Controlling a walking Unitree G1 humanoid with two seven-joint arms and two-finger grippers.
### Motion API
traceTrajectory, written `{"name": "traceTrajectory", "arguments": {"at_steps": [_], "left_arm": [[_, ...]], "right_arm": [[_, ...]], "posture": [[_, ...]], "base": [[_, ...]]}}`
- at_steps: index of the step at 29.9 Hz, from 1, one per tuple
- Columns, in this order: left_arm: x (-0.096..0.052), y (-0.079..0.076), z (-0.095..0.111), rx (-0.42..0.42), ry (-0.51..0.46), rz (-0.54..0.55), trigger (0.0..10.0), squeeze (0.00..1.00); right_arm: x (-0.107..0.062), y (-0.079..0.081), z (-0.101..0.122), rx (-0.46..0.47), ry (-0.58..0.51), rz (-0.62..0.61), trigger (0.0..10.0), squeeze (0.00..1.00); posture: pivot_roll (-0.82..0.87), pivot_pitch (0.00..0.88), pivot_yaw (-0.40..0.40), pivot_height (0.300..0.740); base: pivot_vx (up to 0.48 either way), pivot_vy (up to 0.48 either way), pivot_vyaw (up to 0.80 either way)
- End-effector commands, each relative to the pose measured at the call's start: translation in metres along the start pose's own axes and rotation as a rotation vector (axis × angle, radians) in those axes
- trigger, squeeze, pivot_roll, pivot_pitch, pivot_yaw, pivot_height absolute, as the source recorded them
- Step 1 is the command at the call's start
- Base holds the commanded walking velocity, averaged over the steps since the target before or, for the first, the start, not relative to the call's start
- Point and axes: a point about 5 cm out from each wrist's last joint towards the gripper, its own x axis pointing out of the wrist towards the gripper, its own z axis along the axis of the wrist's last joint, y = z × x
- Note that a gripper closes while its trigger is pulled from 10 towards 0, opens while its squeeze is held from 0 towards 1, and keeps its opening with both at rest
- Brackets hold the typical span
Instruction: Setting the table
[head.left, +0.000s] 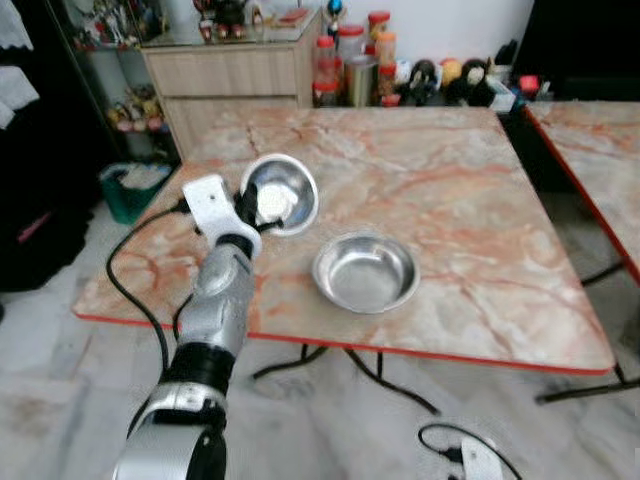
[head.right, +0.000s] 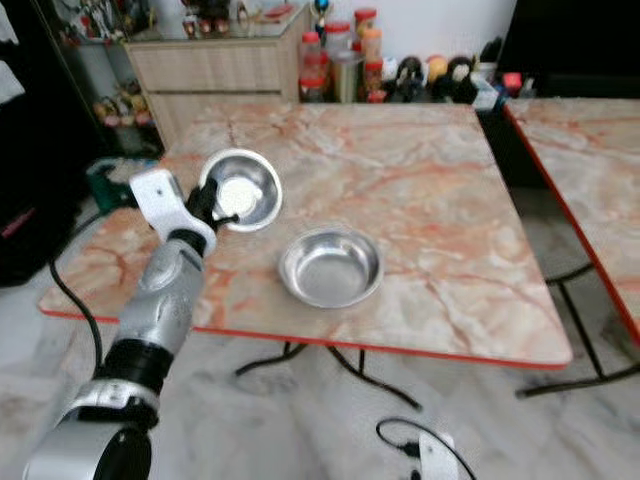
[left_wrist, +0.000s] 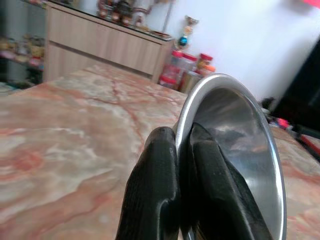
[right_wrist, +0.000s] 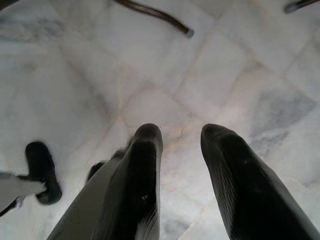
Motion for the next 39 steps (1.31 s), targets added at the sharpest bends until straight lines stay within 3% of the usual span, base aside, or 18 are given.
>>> {"name": "traceTrajectory", "arguments": {"at_steps": [1,7,16,24,39], "left_arm": [[0.0003,-0.0064,0.0047,0.007,-0.017,-0.024,10.0,0.00],[-0.0004,-0.0079,0.0034,0.009,-0.007,-0.035,10.0,0.00],[-0.0012,-0.0078,-0.0040,-0.019,0.043,-0.043,10.0,0.00],[-0.0012,-0.0040,-0.0009,-0.028,0.032,-0.028,10.0,0.00],[-0.0014,-0.0047,0.0008,-0.021,0.021,-0.025,10.0,0.00]], "right_arm": [[0.0000,-0.0032,0.0009,-0.006,-0.005,-0.006,10.0,0.00],[-0.0001,-0.0044,0.0008,-0.006,-0.005,-0.006,10.0,0.00],[-0.0001,-0.0052,0.0007,-0.011,-0.004,-0.006,10.0,0.00],[-0.0001,-0.0057,0.0011,-0.009,-0.007,-0.005,10.0,0.00],[-0.0001,-0.0060,0.0009,-0.025,-0.002,0.001,10.0,0.00]], "posture": [[-0.01,0.000,0.061,0.740],[-0.01,0.000,0.056,0.740],[-0.01,0.000,0.053,0.740],[-0.01,0.000,0.050,0.740],[-0.01,0.002,0.048,0.740]], "base": [[0.000,-0.401,0.00],[0.000,-0.322,0.00],[0.000,0.000,0.00],[0.000,0.000,0.00],[0.295,0.000,0.00]]}}
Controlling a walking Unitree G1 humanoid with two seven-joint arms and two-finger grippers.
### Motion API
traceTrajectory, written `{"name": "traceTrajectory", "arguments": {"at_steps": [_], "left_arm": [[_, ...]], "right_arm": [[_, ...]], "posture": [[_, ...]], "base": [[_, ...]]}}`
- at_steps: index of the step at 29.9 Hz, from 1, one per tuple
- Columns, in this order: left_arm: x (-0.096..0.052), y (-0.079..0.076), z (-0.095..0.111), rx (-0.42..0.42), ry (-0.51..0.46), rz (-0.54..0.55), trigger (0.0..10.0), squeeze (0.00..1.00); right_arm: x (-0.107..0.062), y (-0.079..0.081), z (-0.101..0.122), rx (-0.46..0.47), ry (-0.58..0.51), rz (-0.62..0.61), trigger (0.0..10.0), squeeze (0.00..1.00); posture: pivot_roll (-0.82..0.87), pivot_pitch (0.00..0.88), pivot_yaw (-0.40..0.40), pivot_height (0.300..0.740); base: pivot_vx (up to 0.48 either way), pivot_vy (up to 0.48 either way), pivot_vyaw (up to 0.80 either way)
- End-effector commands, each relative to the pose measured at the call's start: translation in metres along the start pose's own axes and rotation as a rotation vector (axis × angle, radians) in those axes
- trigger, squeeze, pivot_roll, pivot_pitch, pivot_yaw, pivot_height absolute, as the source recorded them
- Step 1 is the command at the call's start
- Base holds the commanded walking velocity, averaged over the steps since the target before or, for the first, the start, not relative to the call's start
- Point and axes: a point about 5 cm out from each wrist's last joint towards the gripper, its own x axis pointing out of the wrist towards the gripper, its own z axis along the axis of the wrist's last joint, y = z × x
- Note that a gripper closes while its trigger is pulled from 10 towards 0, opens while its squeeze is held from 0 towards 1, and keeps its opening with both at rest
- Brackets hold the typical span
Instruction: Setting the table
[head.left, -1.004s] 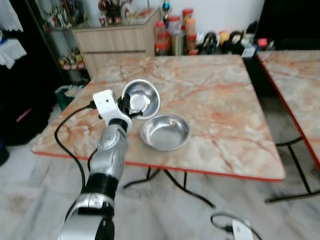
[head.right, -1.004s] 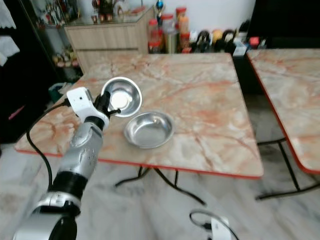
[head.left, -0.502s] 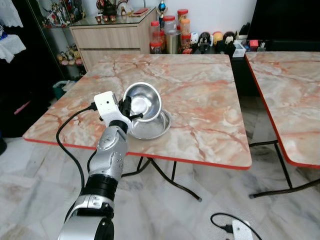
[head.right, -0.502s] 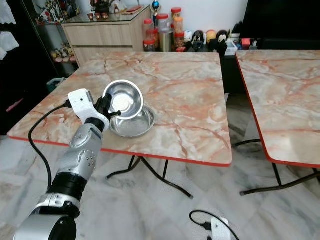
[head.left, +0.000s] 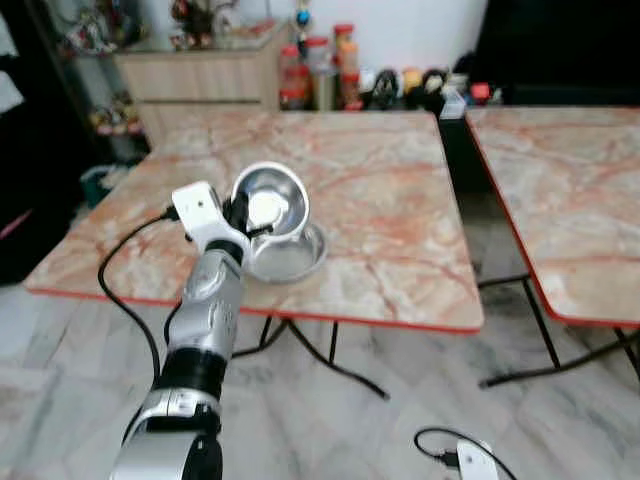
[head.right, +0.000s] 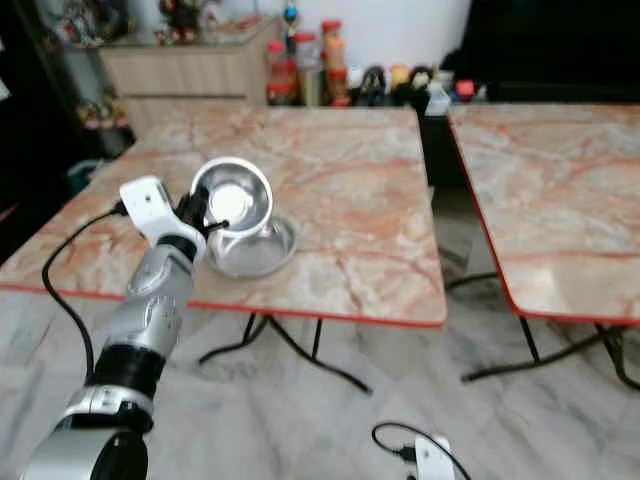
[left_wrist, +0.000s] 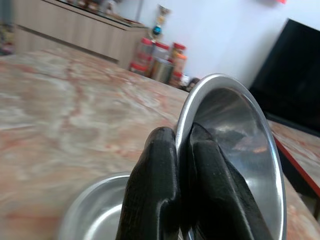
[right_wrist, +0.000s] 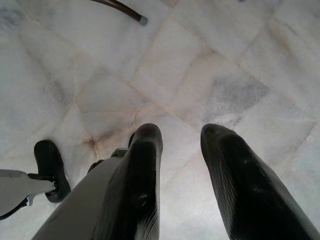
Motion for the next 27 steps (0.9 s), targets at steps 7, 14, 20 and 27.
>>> {"name": "traceTrajectory", "arguments": {"at_steps": [7,14,20,27], "left_arm": [[0.0015,0.0006,0.0094,0.015,-0.028,0.001,10.0,0.00],[0.0015,0.0025,0.0110,0.014,-0.035,0.009,10.0,0.00],[0.0015,0.0032,0.0112,0.011,-0.038,0.016,10.0,0.00],[0.0012,0.0048,0.0086,-0.014,-0.011,0.019,10.0,0.00]], "right_arm": [[0.0008,0.0043,0.0043,0.000,-0.011,0.016,10.0,0.00],[0.0008,0.0045,0.0048,-0.026,-0.010,0.028,10.0,0.00],[0.0008,0.0041,0.0042,-0.007,-0.006,0.024,10.0,0.00],[0.0009,0.0040,0.0042,-0.018,-0.003,0.027,10.0,0.00]], "posture": [[-0.01,0.002,0.047,0.740],[-0.01,0.004,0.046,0.740],[-0.01,0.006,0.044,0.740],[-0.01,0.008,0.045,0.740]], "base": [[0.324,0.000,0.00],[0.325,0.000,0.20],[0.312,0.000,0.16],[0.038,0.000,0.00]]}}
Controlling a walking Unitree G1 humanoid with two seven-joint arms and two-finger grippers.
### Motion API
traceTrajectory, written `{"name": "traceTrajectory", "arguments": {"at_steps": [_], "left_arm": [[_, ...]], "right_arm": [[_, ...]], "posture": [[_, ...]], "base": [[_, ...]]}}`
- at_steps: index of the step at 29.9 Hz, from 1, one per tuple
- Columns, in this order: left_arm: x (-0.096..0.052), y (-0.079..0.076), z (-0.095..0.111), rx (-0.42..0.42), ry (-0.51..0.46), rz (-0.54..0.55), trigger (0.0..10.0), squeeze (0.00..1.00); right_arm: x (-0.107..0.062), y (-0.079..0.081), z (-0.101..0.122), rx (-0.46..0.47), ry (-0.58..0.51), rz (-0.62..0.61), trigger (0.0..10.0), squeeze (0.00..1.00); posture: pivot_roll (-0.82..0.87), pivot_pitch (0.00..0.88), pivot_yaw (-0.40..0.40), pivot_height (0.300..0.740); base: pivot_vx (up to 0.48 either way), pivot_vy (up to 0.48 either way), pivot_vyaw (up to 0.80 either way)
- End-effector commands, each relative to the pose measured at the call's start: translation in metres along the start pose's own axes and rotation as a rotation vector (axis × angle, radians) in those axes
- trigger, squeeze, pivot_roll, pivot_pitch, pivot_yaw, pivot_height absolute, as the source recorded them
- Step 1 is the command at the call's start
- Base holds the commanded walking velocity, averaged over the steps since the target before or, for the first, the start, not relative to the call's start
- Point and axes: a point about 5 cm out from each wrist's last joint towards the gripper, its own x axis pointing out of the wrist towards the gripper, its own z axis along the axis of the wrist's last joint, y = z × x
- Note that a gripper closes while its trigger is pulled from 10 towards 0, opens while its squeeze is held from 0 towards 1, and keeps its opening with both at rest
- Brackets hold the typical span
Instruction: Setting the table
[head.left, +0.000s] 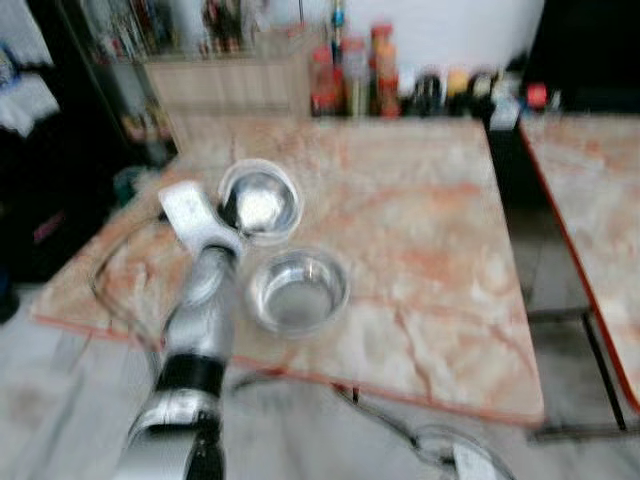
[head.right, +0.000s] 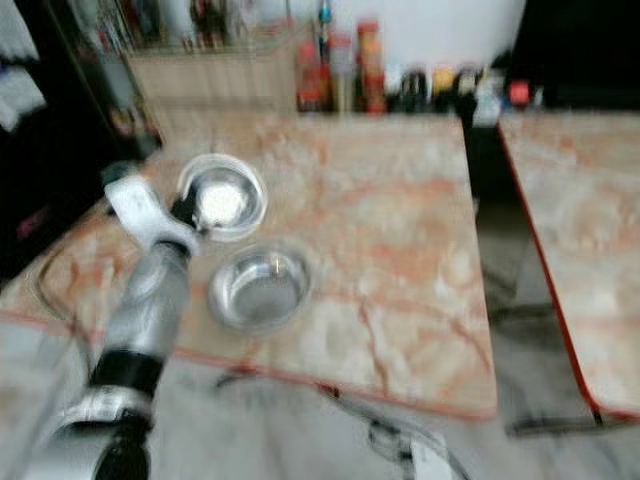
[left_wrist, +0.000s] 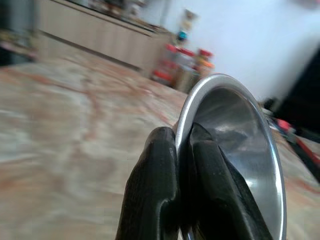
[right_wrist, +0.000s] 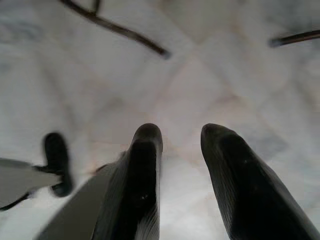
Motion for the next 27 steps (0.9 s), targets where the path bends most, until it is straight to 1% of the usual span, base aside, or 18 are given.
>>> {"name": "traceTrajectory", "arguments": {"at_steps": [1,5,6,8,10,13,14,17,19,22,27], "left_arm": [[0.000,0.015,0.008,-0.016,0.005,0.036,10.0,0.00],[-0.002,0.018,0.004,-0.081,0.058,0.032,10.0,0.00],[-0.004,0.019,0.002,-0.071,0.086,0.025,10.0,0.00],[-0.007,0.018,-0.004,-0.020,0.144,-0.021,10.0,0.00],[-0.007,0.018,-0.004,-0.017,0.147,-0.026,10.0,0.00],[-0.010,0.013,-0.014,0.049,0.229,-0.047,10.0,0.00],[-0.010,0.012,-0.016,0.057,0.242,-0.050,10.0,0.00],[-0.009,0.000,-0.019,0.043,0.281,-0.093,10.0,0.00],[-0.009,-0.002,-0.019,0.043,0.287,-0.100,10.0,0.00],[-0.008,-0.007,-0.021,0.045,0.335,-0.103,10.0,0.00],[-0.006,-0.007,-0.020,0.057,0.362,-0.079,10.0,0.00]], "right_arm": [[0.001,0.011,0.003,-0.008,-0.006,0.029,10.0,0.00],[0.001,0.011,0.003,-0.013,-0.004,0.032,10.0,0.00],[0.001,0.011,0.003,-0.014,-0.003,0.033,10.0,0.00],[0.001,0.011,0.003,-0.015,-0.001,0.033,10.0,0.00],[0.001,0.011,0.003,-0.014,-0.001,0.033,10.0,0.00],[0.001,0.011,0.003,-0.019,-0.001,0.034,10.0,0.00],[0.001,0.011,0.003,-0.019,-0.001,0.034,10.0,0.00],[0.001,0.011,0.004,-0.017,-0.003,0.034,10.0,0.00],[0.001,0.011,0.004,-0.017,-0.003,0.034,10.0,0.00],[0.001,0.011,0.003,-0.013,-0.003,0.034,10.0,0.00],[0.001,0.012,0.003,-0.013,0.000,0.035,10.0,0.00]], "posture": [[-0.01,0.009,0.047,0.740],[-0.01,0.011,0.048,0.740],[-0.01,0.011,0.048,0.740],[-0.01,0.011,0.047,0.740],[-0.01,0.011,0.047,0.740],[0.00,0.012,0.046,0.740],[-0.01,0.012,0.046,0.740],[-0.01,0.013,0.048,0.740],[-0.01,0.013,0.048,0.740],[-0.01,0.014,0.050,0.740],[-0.01,0.015,0.050,0.740]], "base": [[0.000,0.000,0.00],[0.000,0.000,0.00],[0.000,0.000,0.00],[0.000,0.000,0.00],[0.000,0.000,0.00],[0.000,0.000,0.00],[0.000,0.000,0.00],[0.000,0.000,0.00],[0.000,0.000,0.00],[0.000,0.000,0.00],[0.000,0.000,0.00]]}}
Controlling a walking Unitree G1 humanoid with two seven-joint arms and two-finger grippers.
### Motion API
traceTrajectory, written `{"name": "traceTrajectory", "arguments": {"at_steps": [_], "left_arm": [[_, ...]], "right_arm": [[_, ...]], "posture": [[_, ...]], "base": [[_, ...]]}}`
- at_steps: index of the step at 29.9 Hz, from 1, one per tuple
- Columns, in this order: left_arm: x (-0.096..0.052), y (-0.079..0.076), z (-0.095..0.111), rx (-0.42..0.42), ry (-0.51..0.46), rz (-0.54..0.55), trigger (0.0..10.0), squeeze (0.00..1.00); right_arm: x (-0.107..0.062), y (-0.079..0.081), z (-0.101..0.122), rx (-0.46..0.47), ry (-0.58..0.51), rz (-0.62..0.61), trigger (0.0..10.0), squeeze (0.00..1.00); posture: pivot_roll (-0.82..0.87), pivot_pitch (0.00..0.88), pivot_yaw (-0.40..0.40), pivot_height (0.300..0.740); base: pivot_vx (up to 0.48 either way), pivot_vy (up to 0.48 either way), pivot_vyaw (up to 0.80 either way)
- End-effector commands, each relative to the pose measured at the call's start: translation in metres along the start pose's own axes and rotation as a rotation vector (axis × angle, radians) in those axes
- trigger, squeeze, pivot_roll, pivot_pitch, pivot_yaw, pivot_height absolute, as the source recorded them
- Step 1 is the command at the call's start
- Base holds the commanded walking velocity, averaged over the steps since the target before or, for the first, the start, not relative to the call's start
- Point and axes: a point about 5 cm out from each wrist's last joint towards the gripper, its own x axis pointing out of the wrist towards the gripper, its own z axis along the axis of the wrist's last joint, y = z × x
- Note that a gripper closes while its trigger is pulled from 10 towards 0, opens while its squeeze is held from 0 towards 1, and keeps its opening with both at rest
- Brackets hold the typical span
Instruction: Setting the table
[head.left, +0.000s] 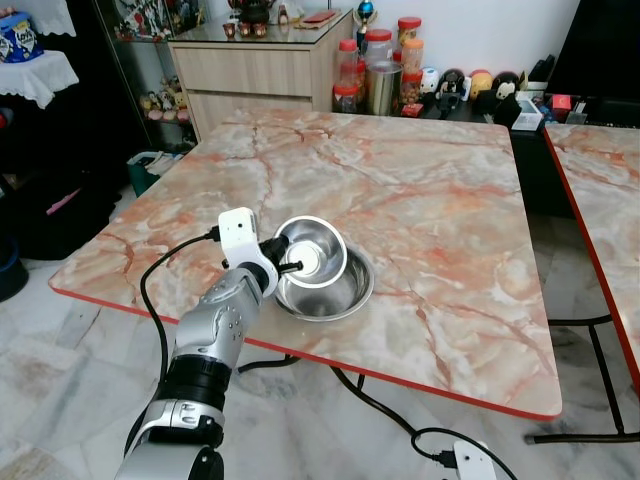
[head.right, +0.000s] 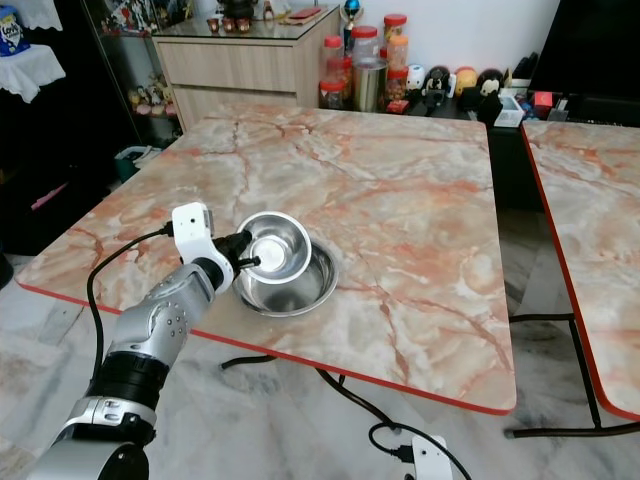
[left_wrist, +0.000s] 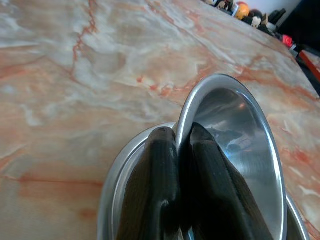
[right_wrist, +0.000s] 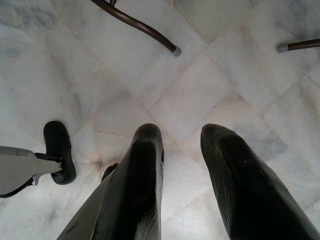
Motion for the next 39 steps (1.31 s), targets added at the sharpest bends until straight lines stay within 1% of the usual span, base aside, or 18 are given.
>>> {"name": "traceTrajectory", "arguments": {"at_steps": [1,12,19,21,23,27,30,35,39], "left_arm": [[0.000,-0.003,0.012,0.039,-0.010,-0.004,10.0,0.00],[-0.002,-0.003,0.007,0.065,0.040,-0.011,10.0,0.00],[-0.004,-0.004,0.003,0.092,0.082,-0.033,10.0,0.00],[-0.004,-0.005,0.000,0.101,0.106,-0.051,10.0,0.00],[-0.004,-0.005,0.000,0.101,0.106,-0.051,10.0,0.00],[-0.004,-0.011,-0.002,0.105,0.112,-0.075,10.0,0.00],[-0.003,-0.013,-0.004,0.117,0.122,-0.072,10.0,0.00],[-0.001,-0.012,-0.005,0.106,0.138,-0.053,10.0,0.00],[-0.001,-0.011,-0.007,0.114,0.159,-0.050,10.0,0.00]], "right_arm": [[0.000,0.003,0.001,-0.006,0.001,0.007,10.0,0.00],[0.000,0.003,0.001,-0.007,0.001,0.008,10.0,0.00],[0.000,0.003,0.001,-0.007,0.002,0.010,10.0,0.00],[0.000,0.003,0.001,-0.007,0.002,0.010,10.0,0.00],[0.000,0.003,0.001,-0.007,0.002,0.010,10.0,0.00],[0.000,0.003,0.001,-0.007,0.002,0.009,10.0,0.00],[0.000,0.003,0.001,-0.007,0.003,0.009,10.0,0.00],[0.000,0.003,0.001,-0.005,0.003,0.008,10.0,0.00],[0.000,0.003,0.001,-0.004,0.003,0.008,10.0,0.00]], "posture": [[-0.01,0.016,0.051,0.740],[-0.01,0.017,0.050,0.740],[0.00,0.018,0.050,0.740],[0.00,0.018,0.050,0.740],[0.00,0.018,0.050,0.740],[0.00,0.019,0.050,0.740],[-0.01,0.019,0.052,0.740],[-0.01,0.020,0.053,0.740],[-0.01,0.020,0.055,0.740]], "base": [[0.000,0.000,0.00],[0.000,0.000,0.00],[0.000,0.000,0.00],[0.000,0.000,0.00],[0.000,0.000,0.00],[0.000,0.000,0.00],[0.000,0.000,0.00],[0.000,0.000,0.00],[0.000,0.000,0.00]]}}
